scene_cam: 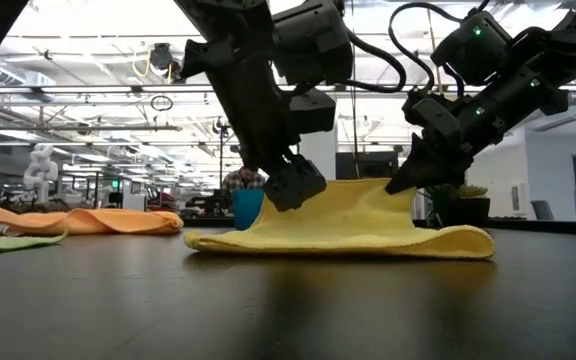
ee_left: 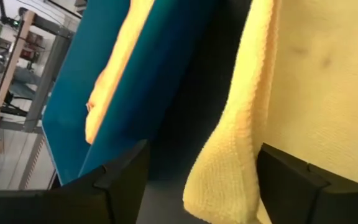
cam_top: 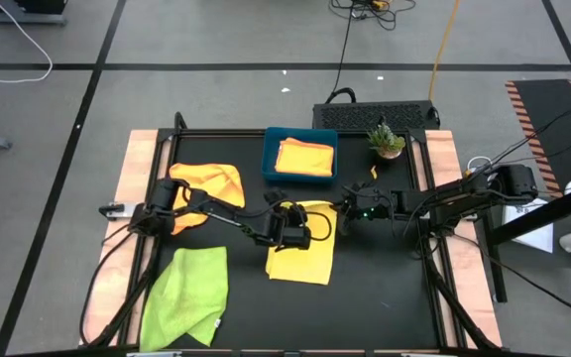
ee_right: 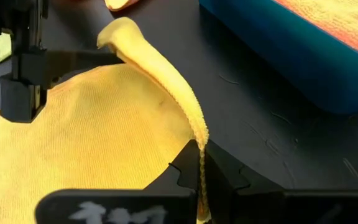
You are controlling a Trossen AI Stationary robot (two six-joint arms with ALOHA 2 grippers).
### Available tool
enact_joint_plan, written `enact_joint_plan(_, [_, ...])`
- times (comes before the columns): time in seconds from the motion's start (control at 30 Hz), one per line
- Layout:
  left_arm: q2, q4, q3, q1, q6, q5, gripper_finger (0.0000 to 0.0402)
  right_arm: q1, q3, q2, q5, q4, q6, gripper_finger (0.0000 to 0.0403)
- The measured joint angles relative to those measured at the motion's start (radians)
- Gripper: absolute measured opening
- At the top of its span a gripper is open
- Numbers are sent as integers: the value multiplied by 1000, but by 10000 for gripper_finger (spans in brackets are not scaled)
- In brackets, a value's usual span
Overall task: Fold microfiber towels
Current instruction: Fold the yellow microfiber cloth
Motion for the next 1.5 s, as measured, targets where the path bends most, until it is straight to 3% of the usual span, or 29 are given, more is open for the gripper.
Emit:
enact_joint_plan(0.2, [0,0,0,4,8,22,199,0,0,0,0,0,0,6])
enact_joint_plan(0.57, [1,1,0,4,135,59,11,0,0,0,0,0,0,6])
enact_joint_plan(0.87, [-22,-83,2,1,189,71,4,7,0,-18,-59,43,-35,6])
enact_joint_plan(1.23, [-189,-183,4,-5,228,102,2,81,0,-165,-72,41,-108,3])
enact_joint_plan(1.5, [-250,-202,5,-5,269,184,1,163,1,-215,26,12,-140,1])
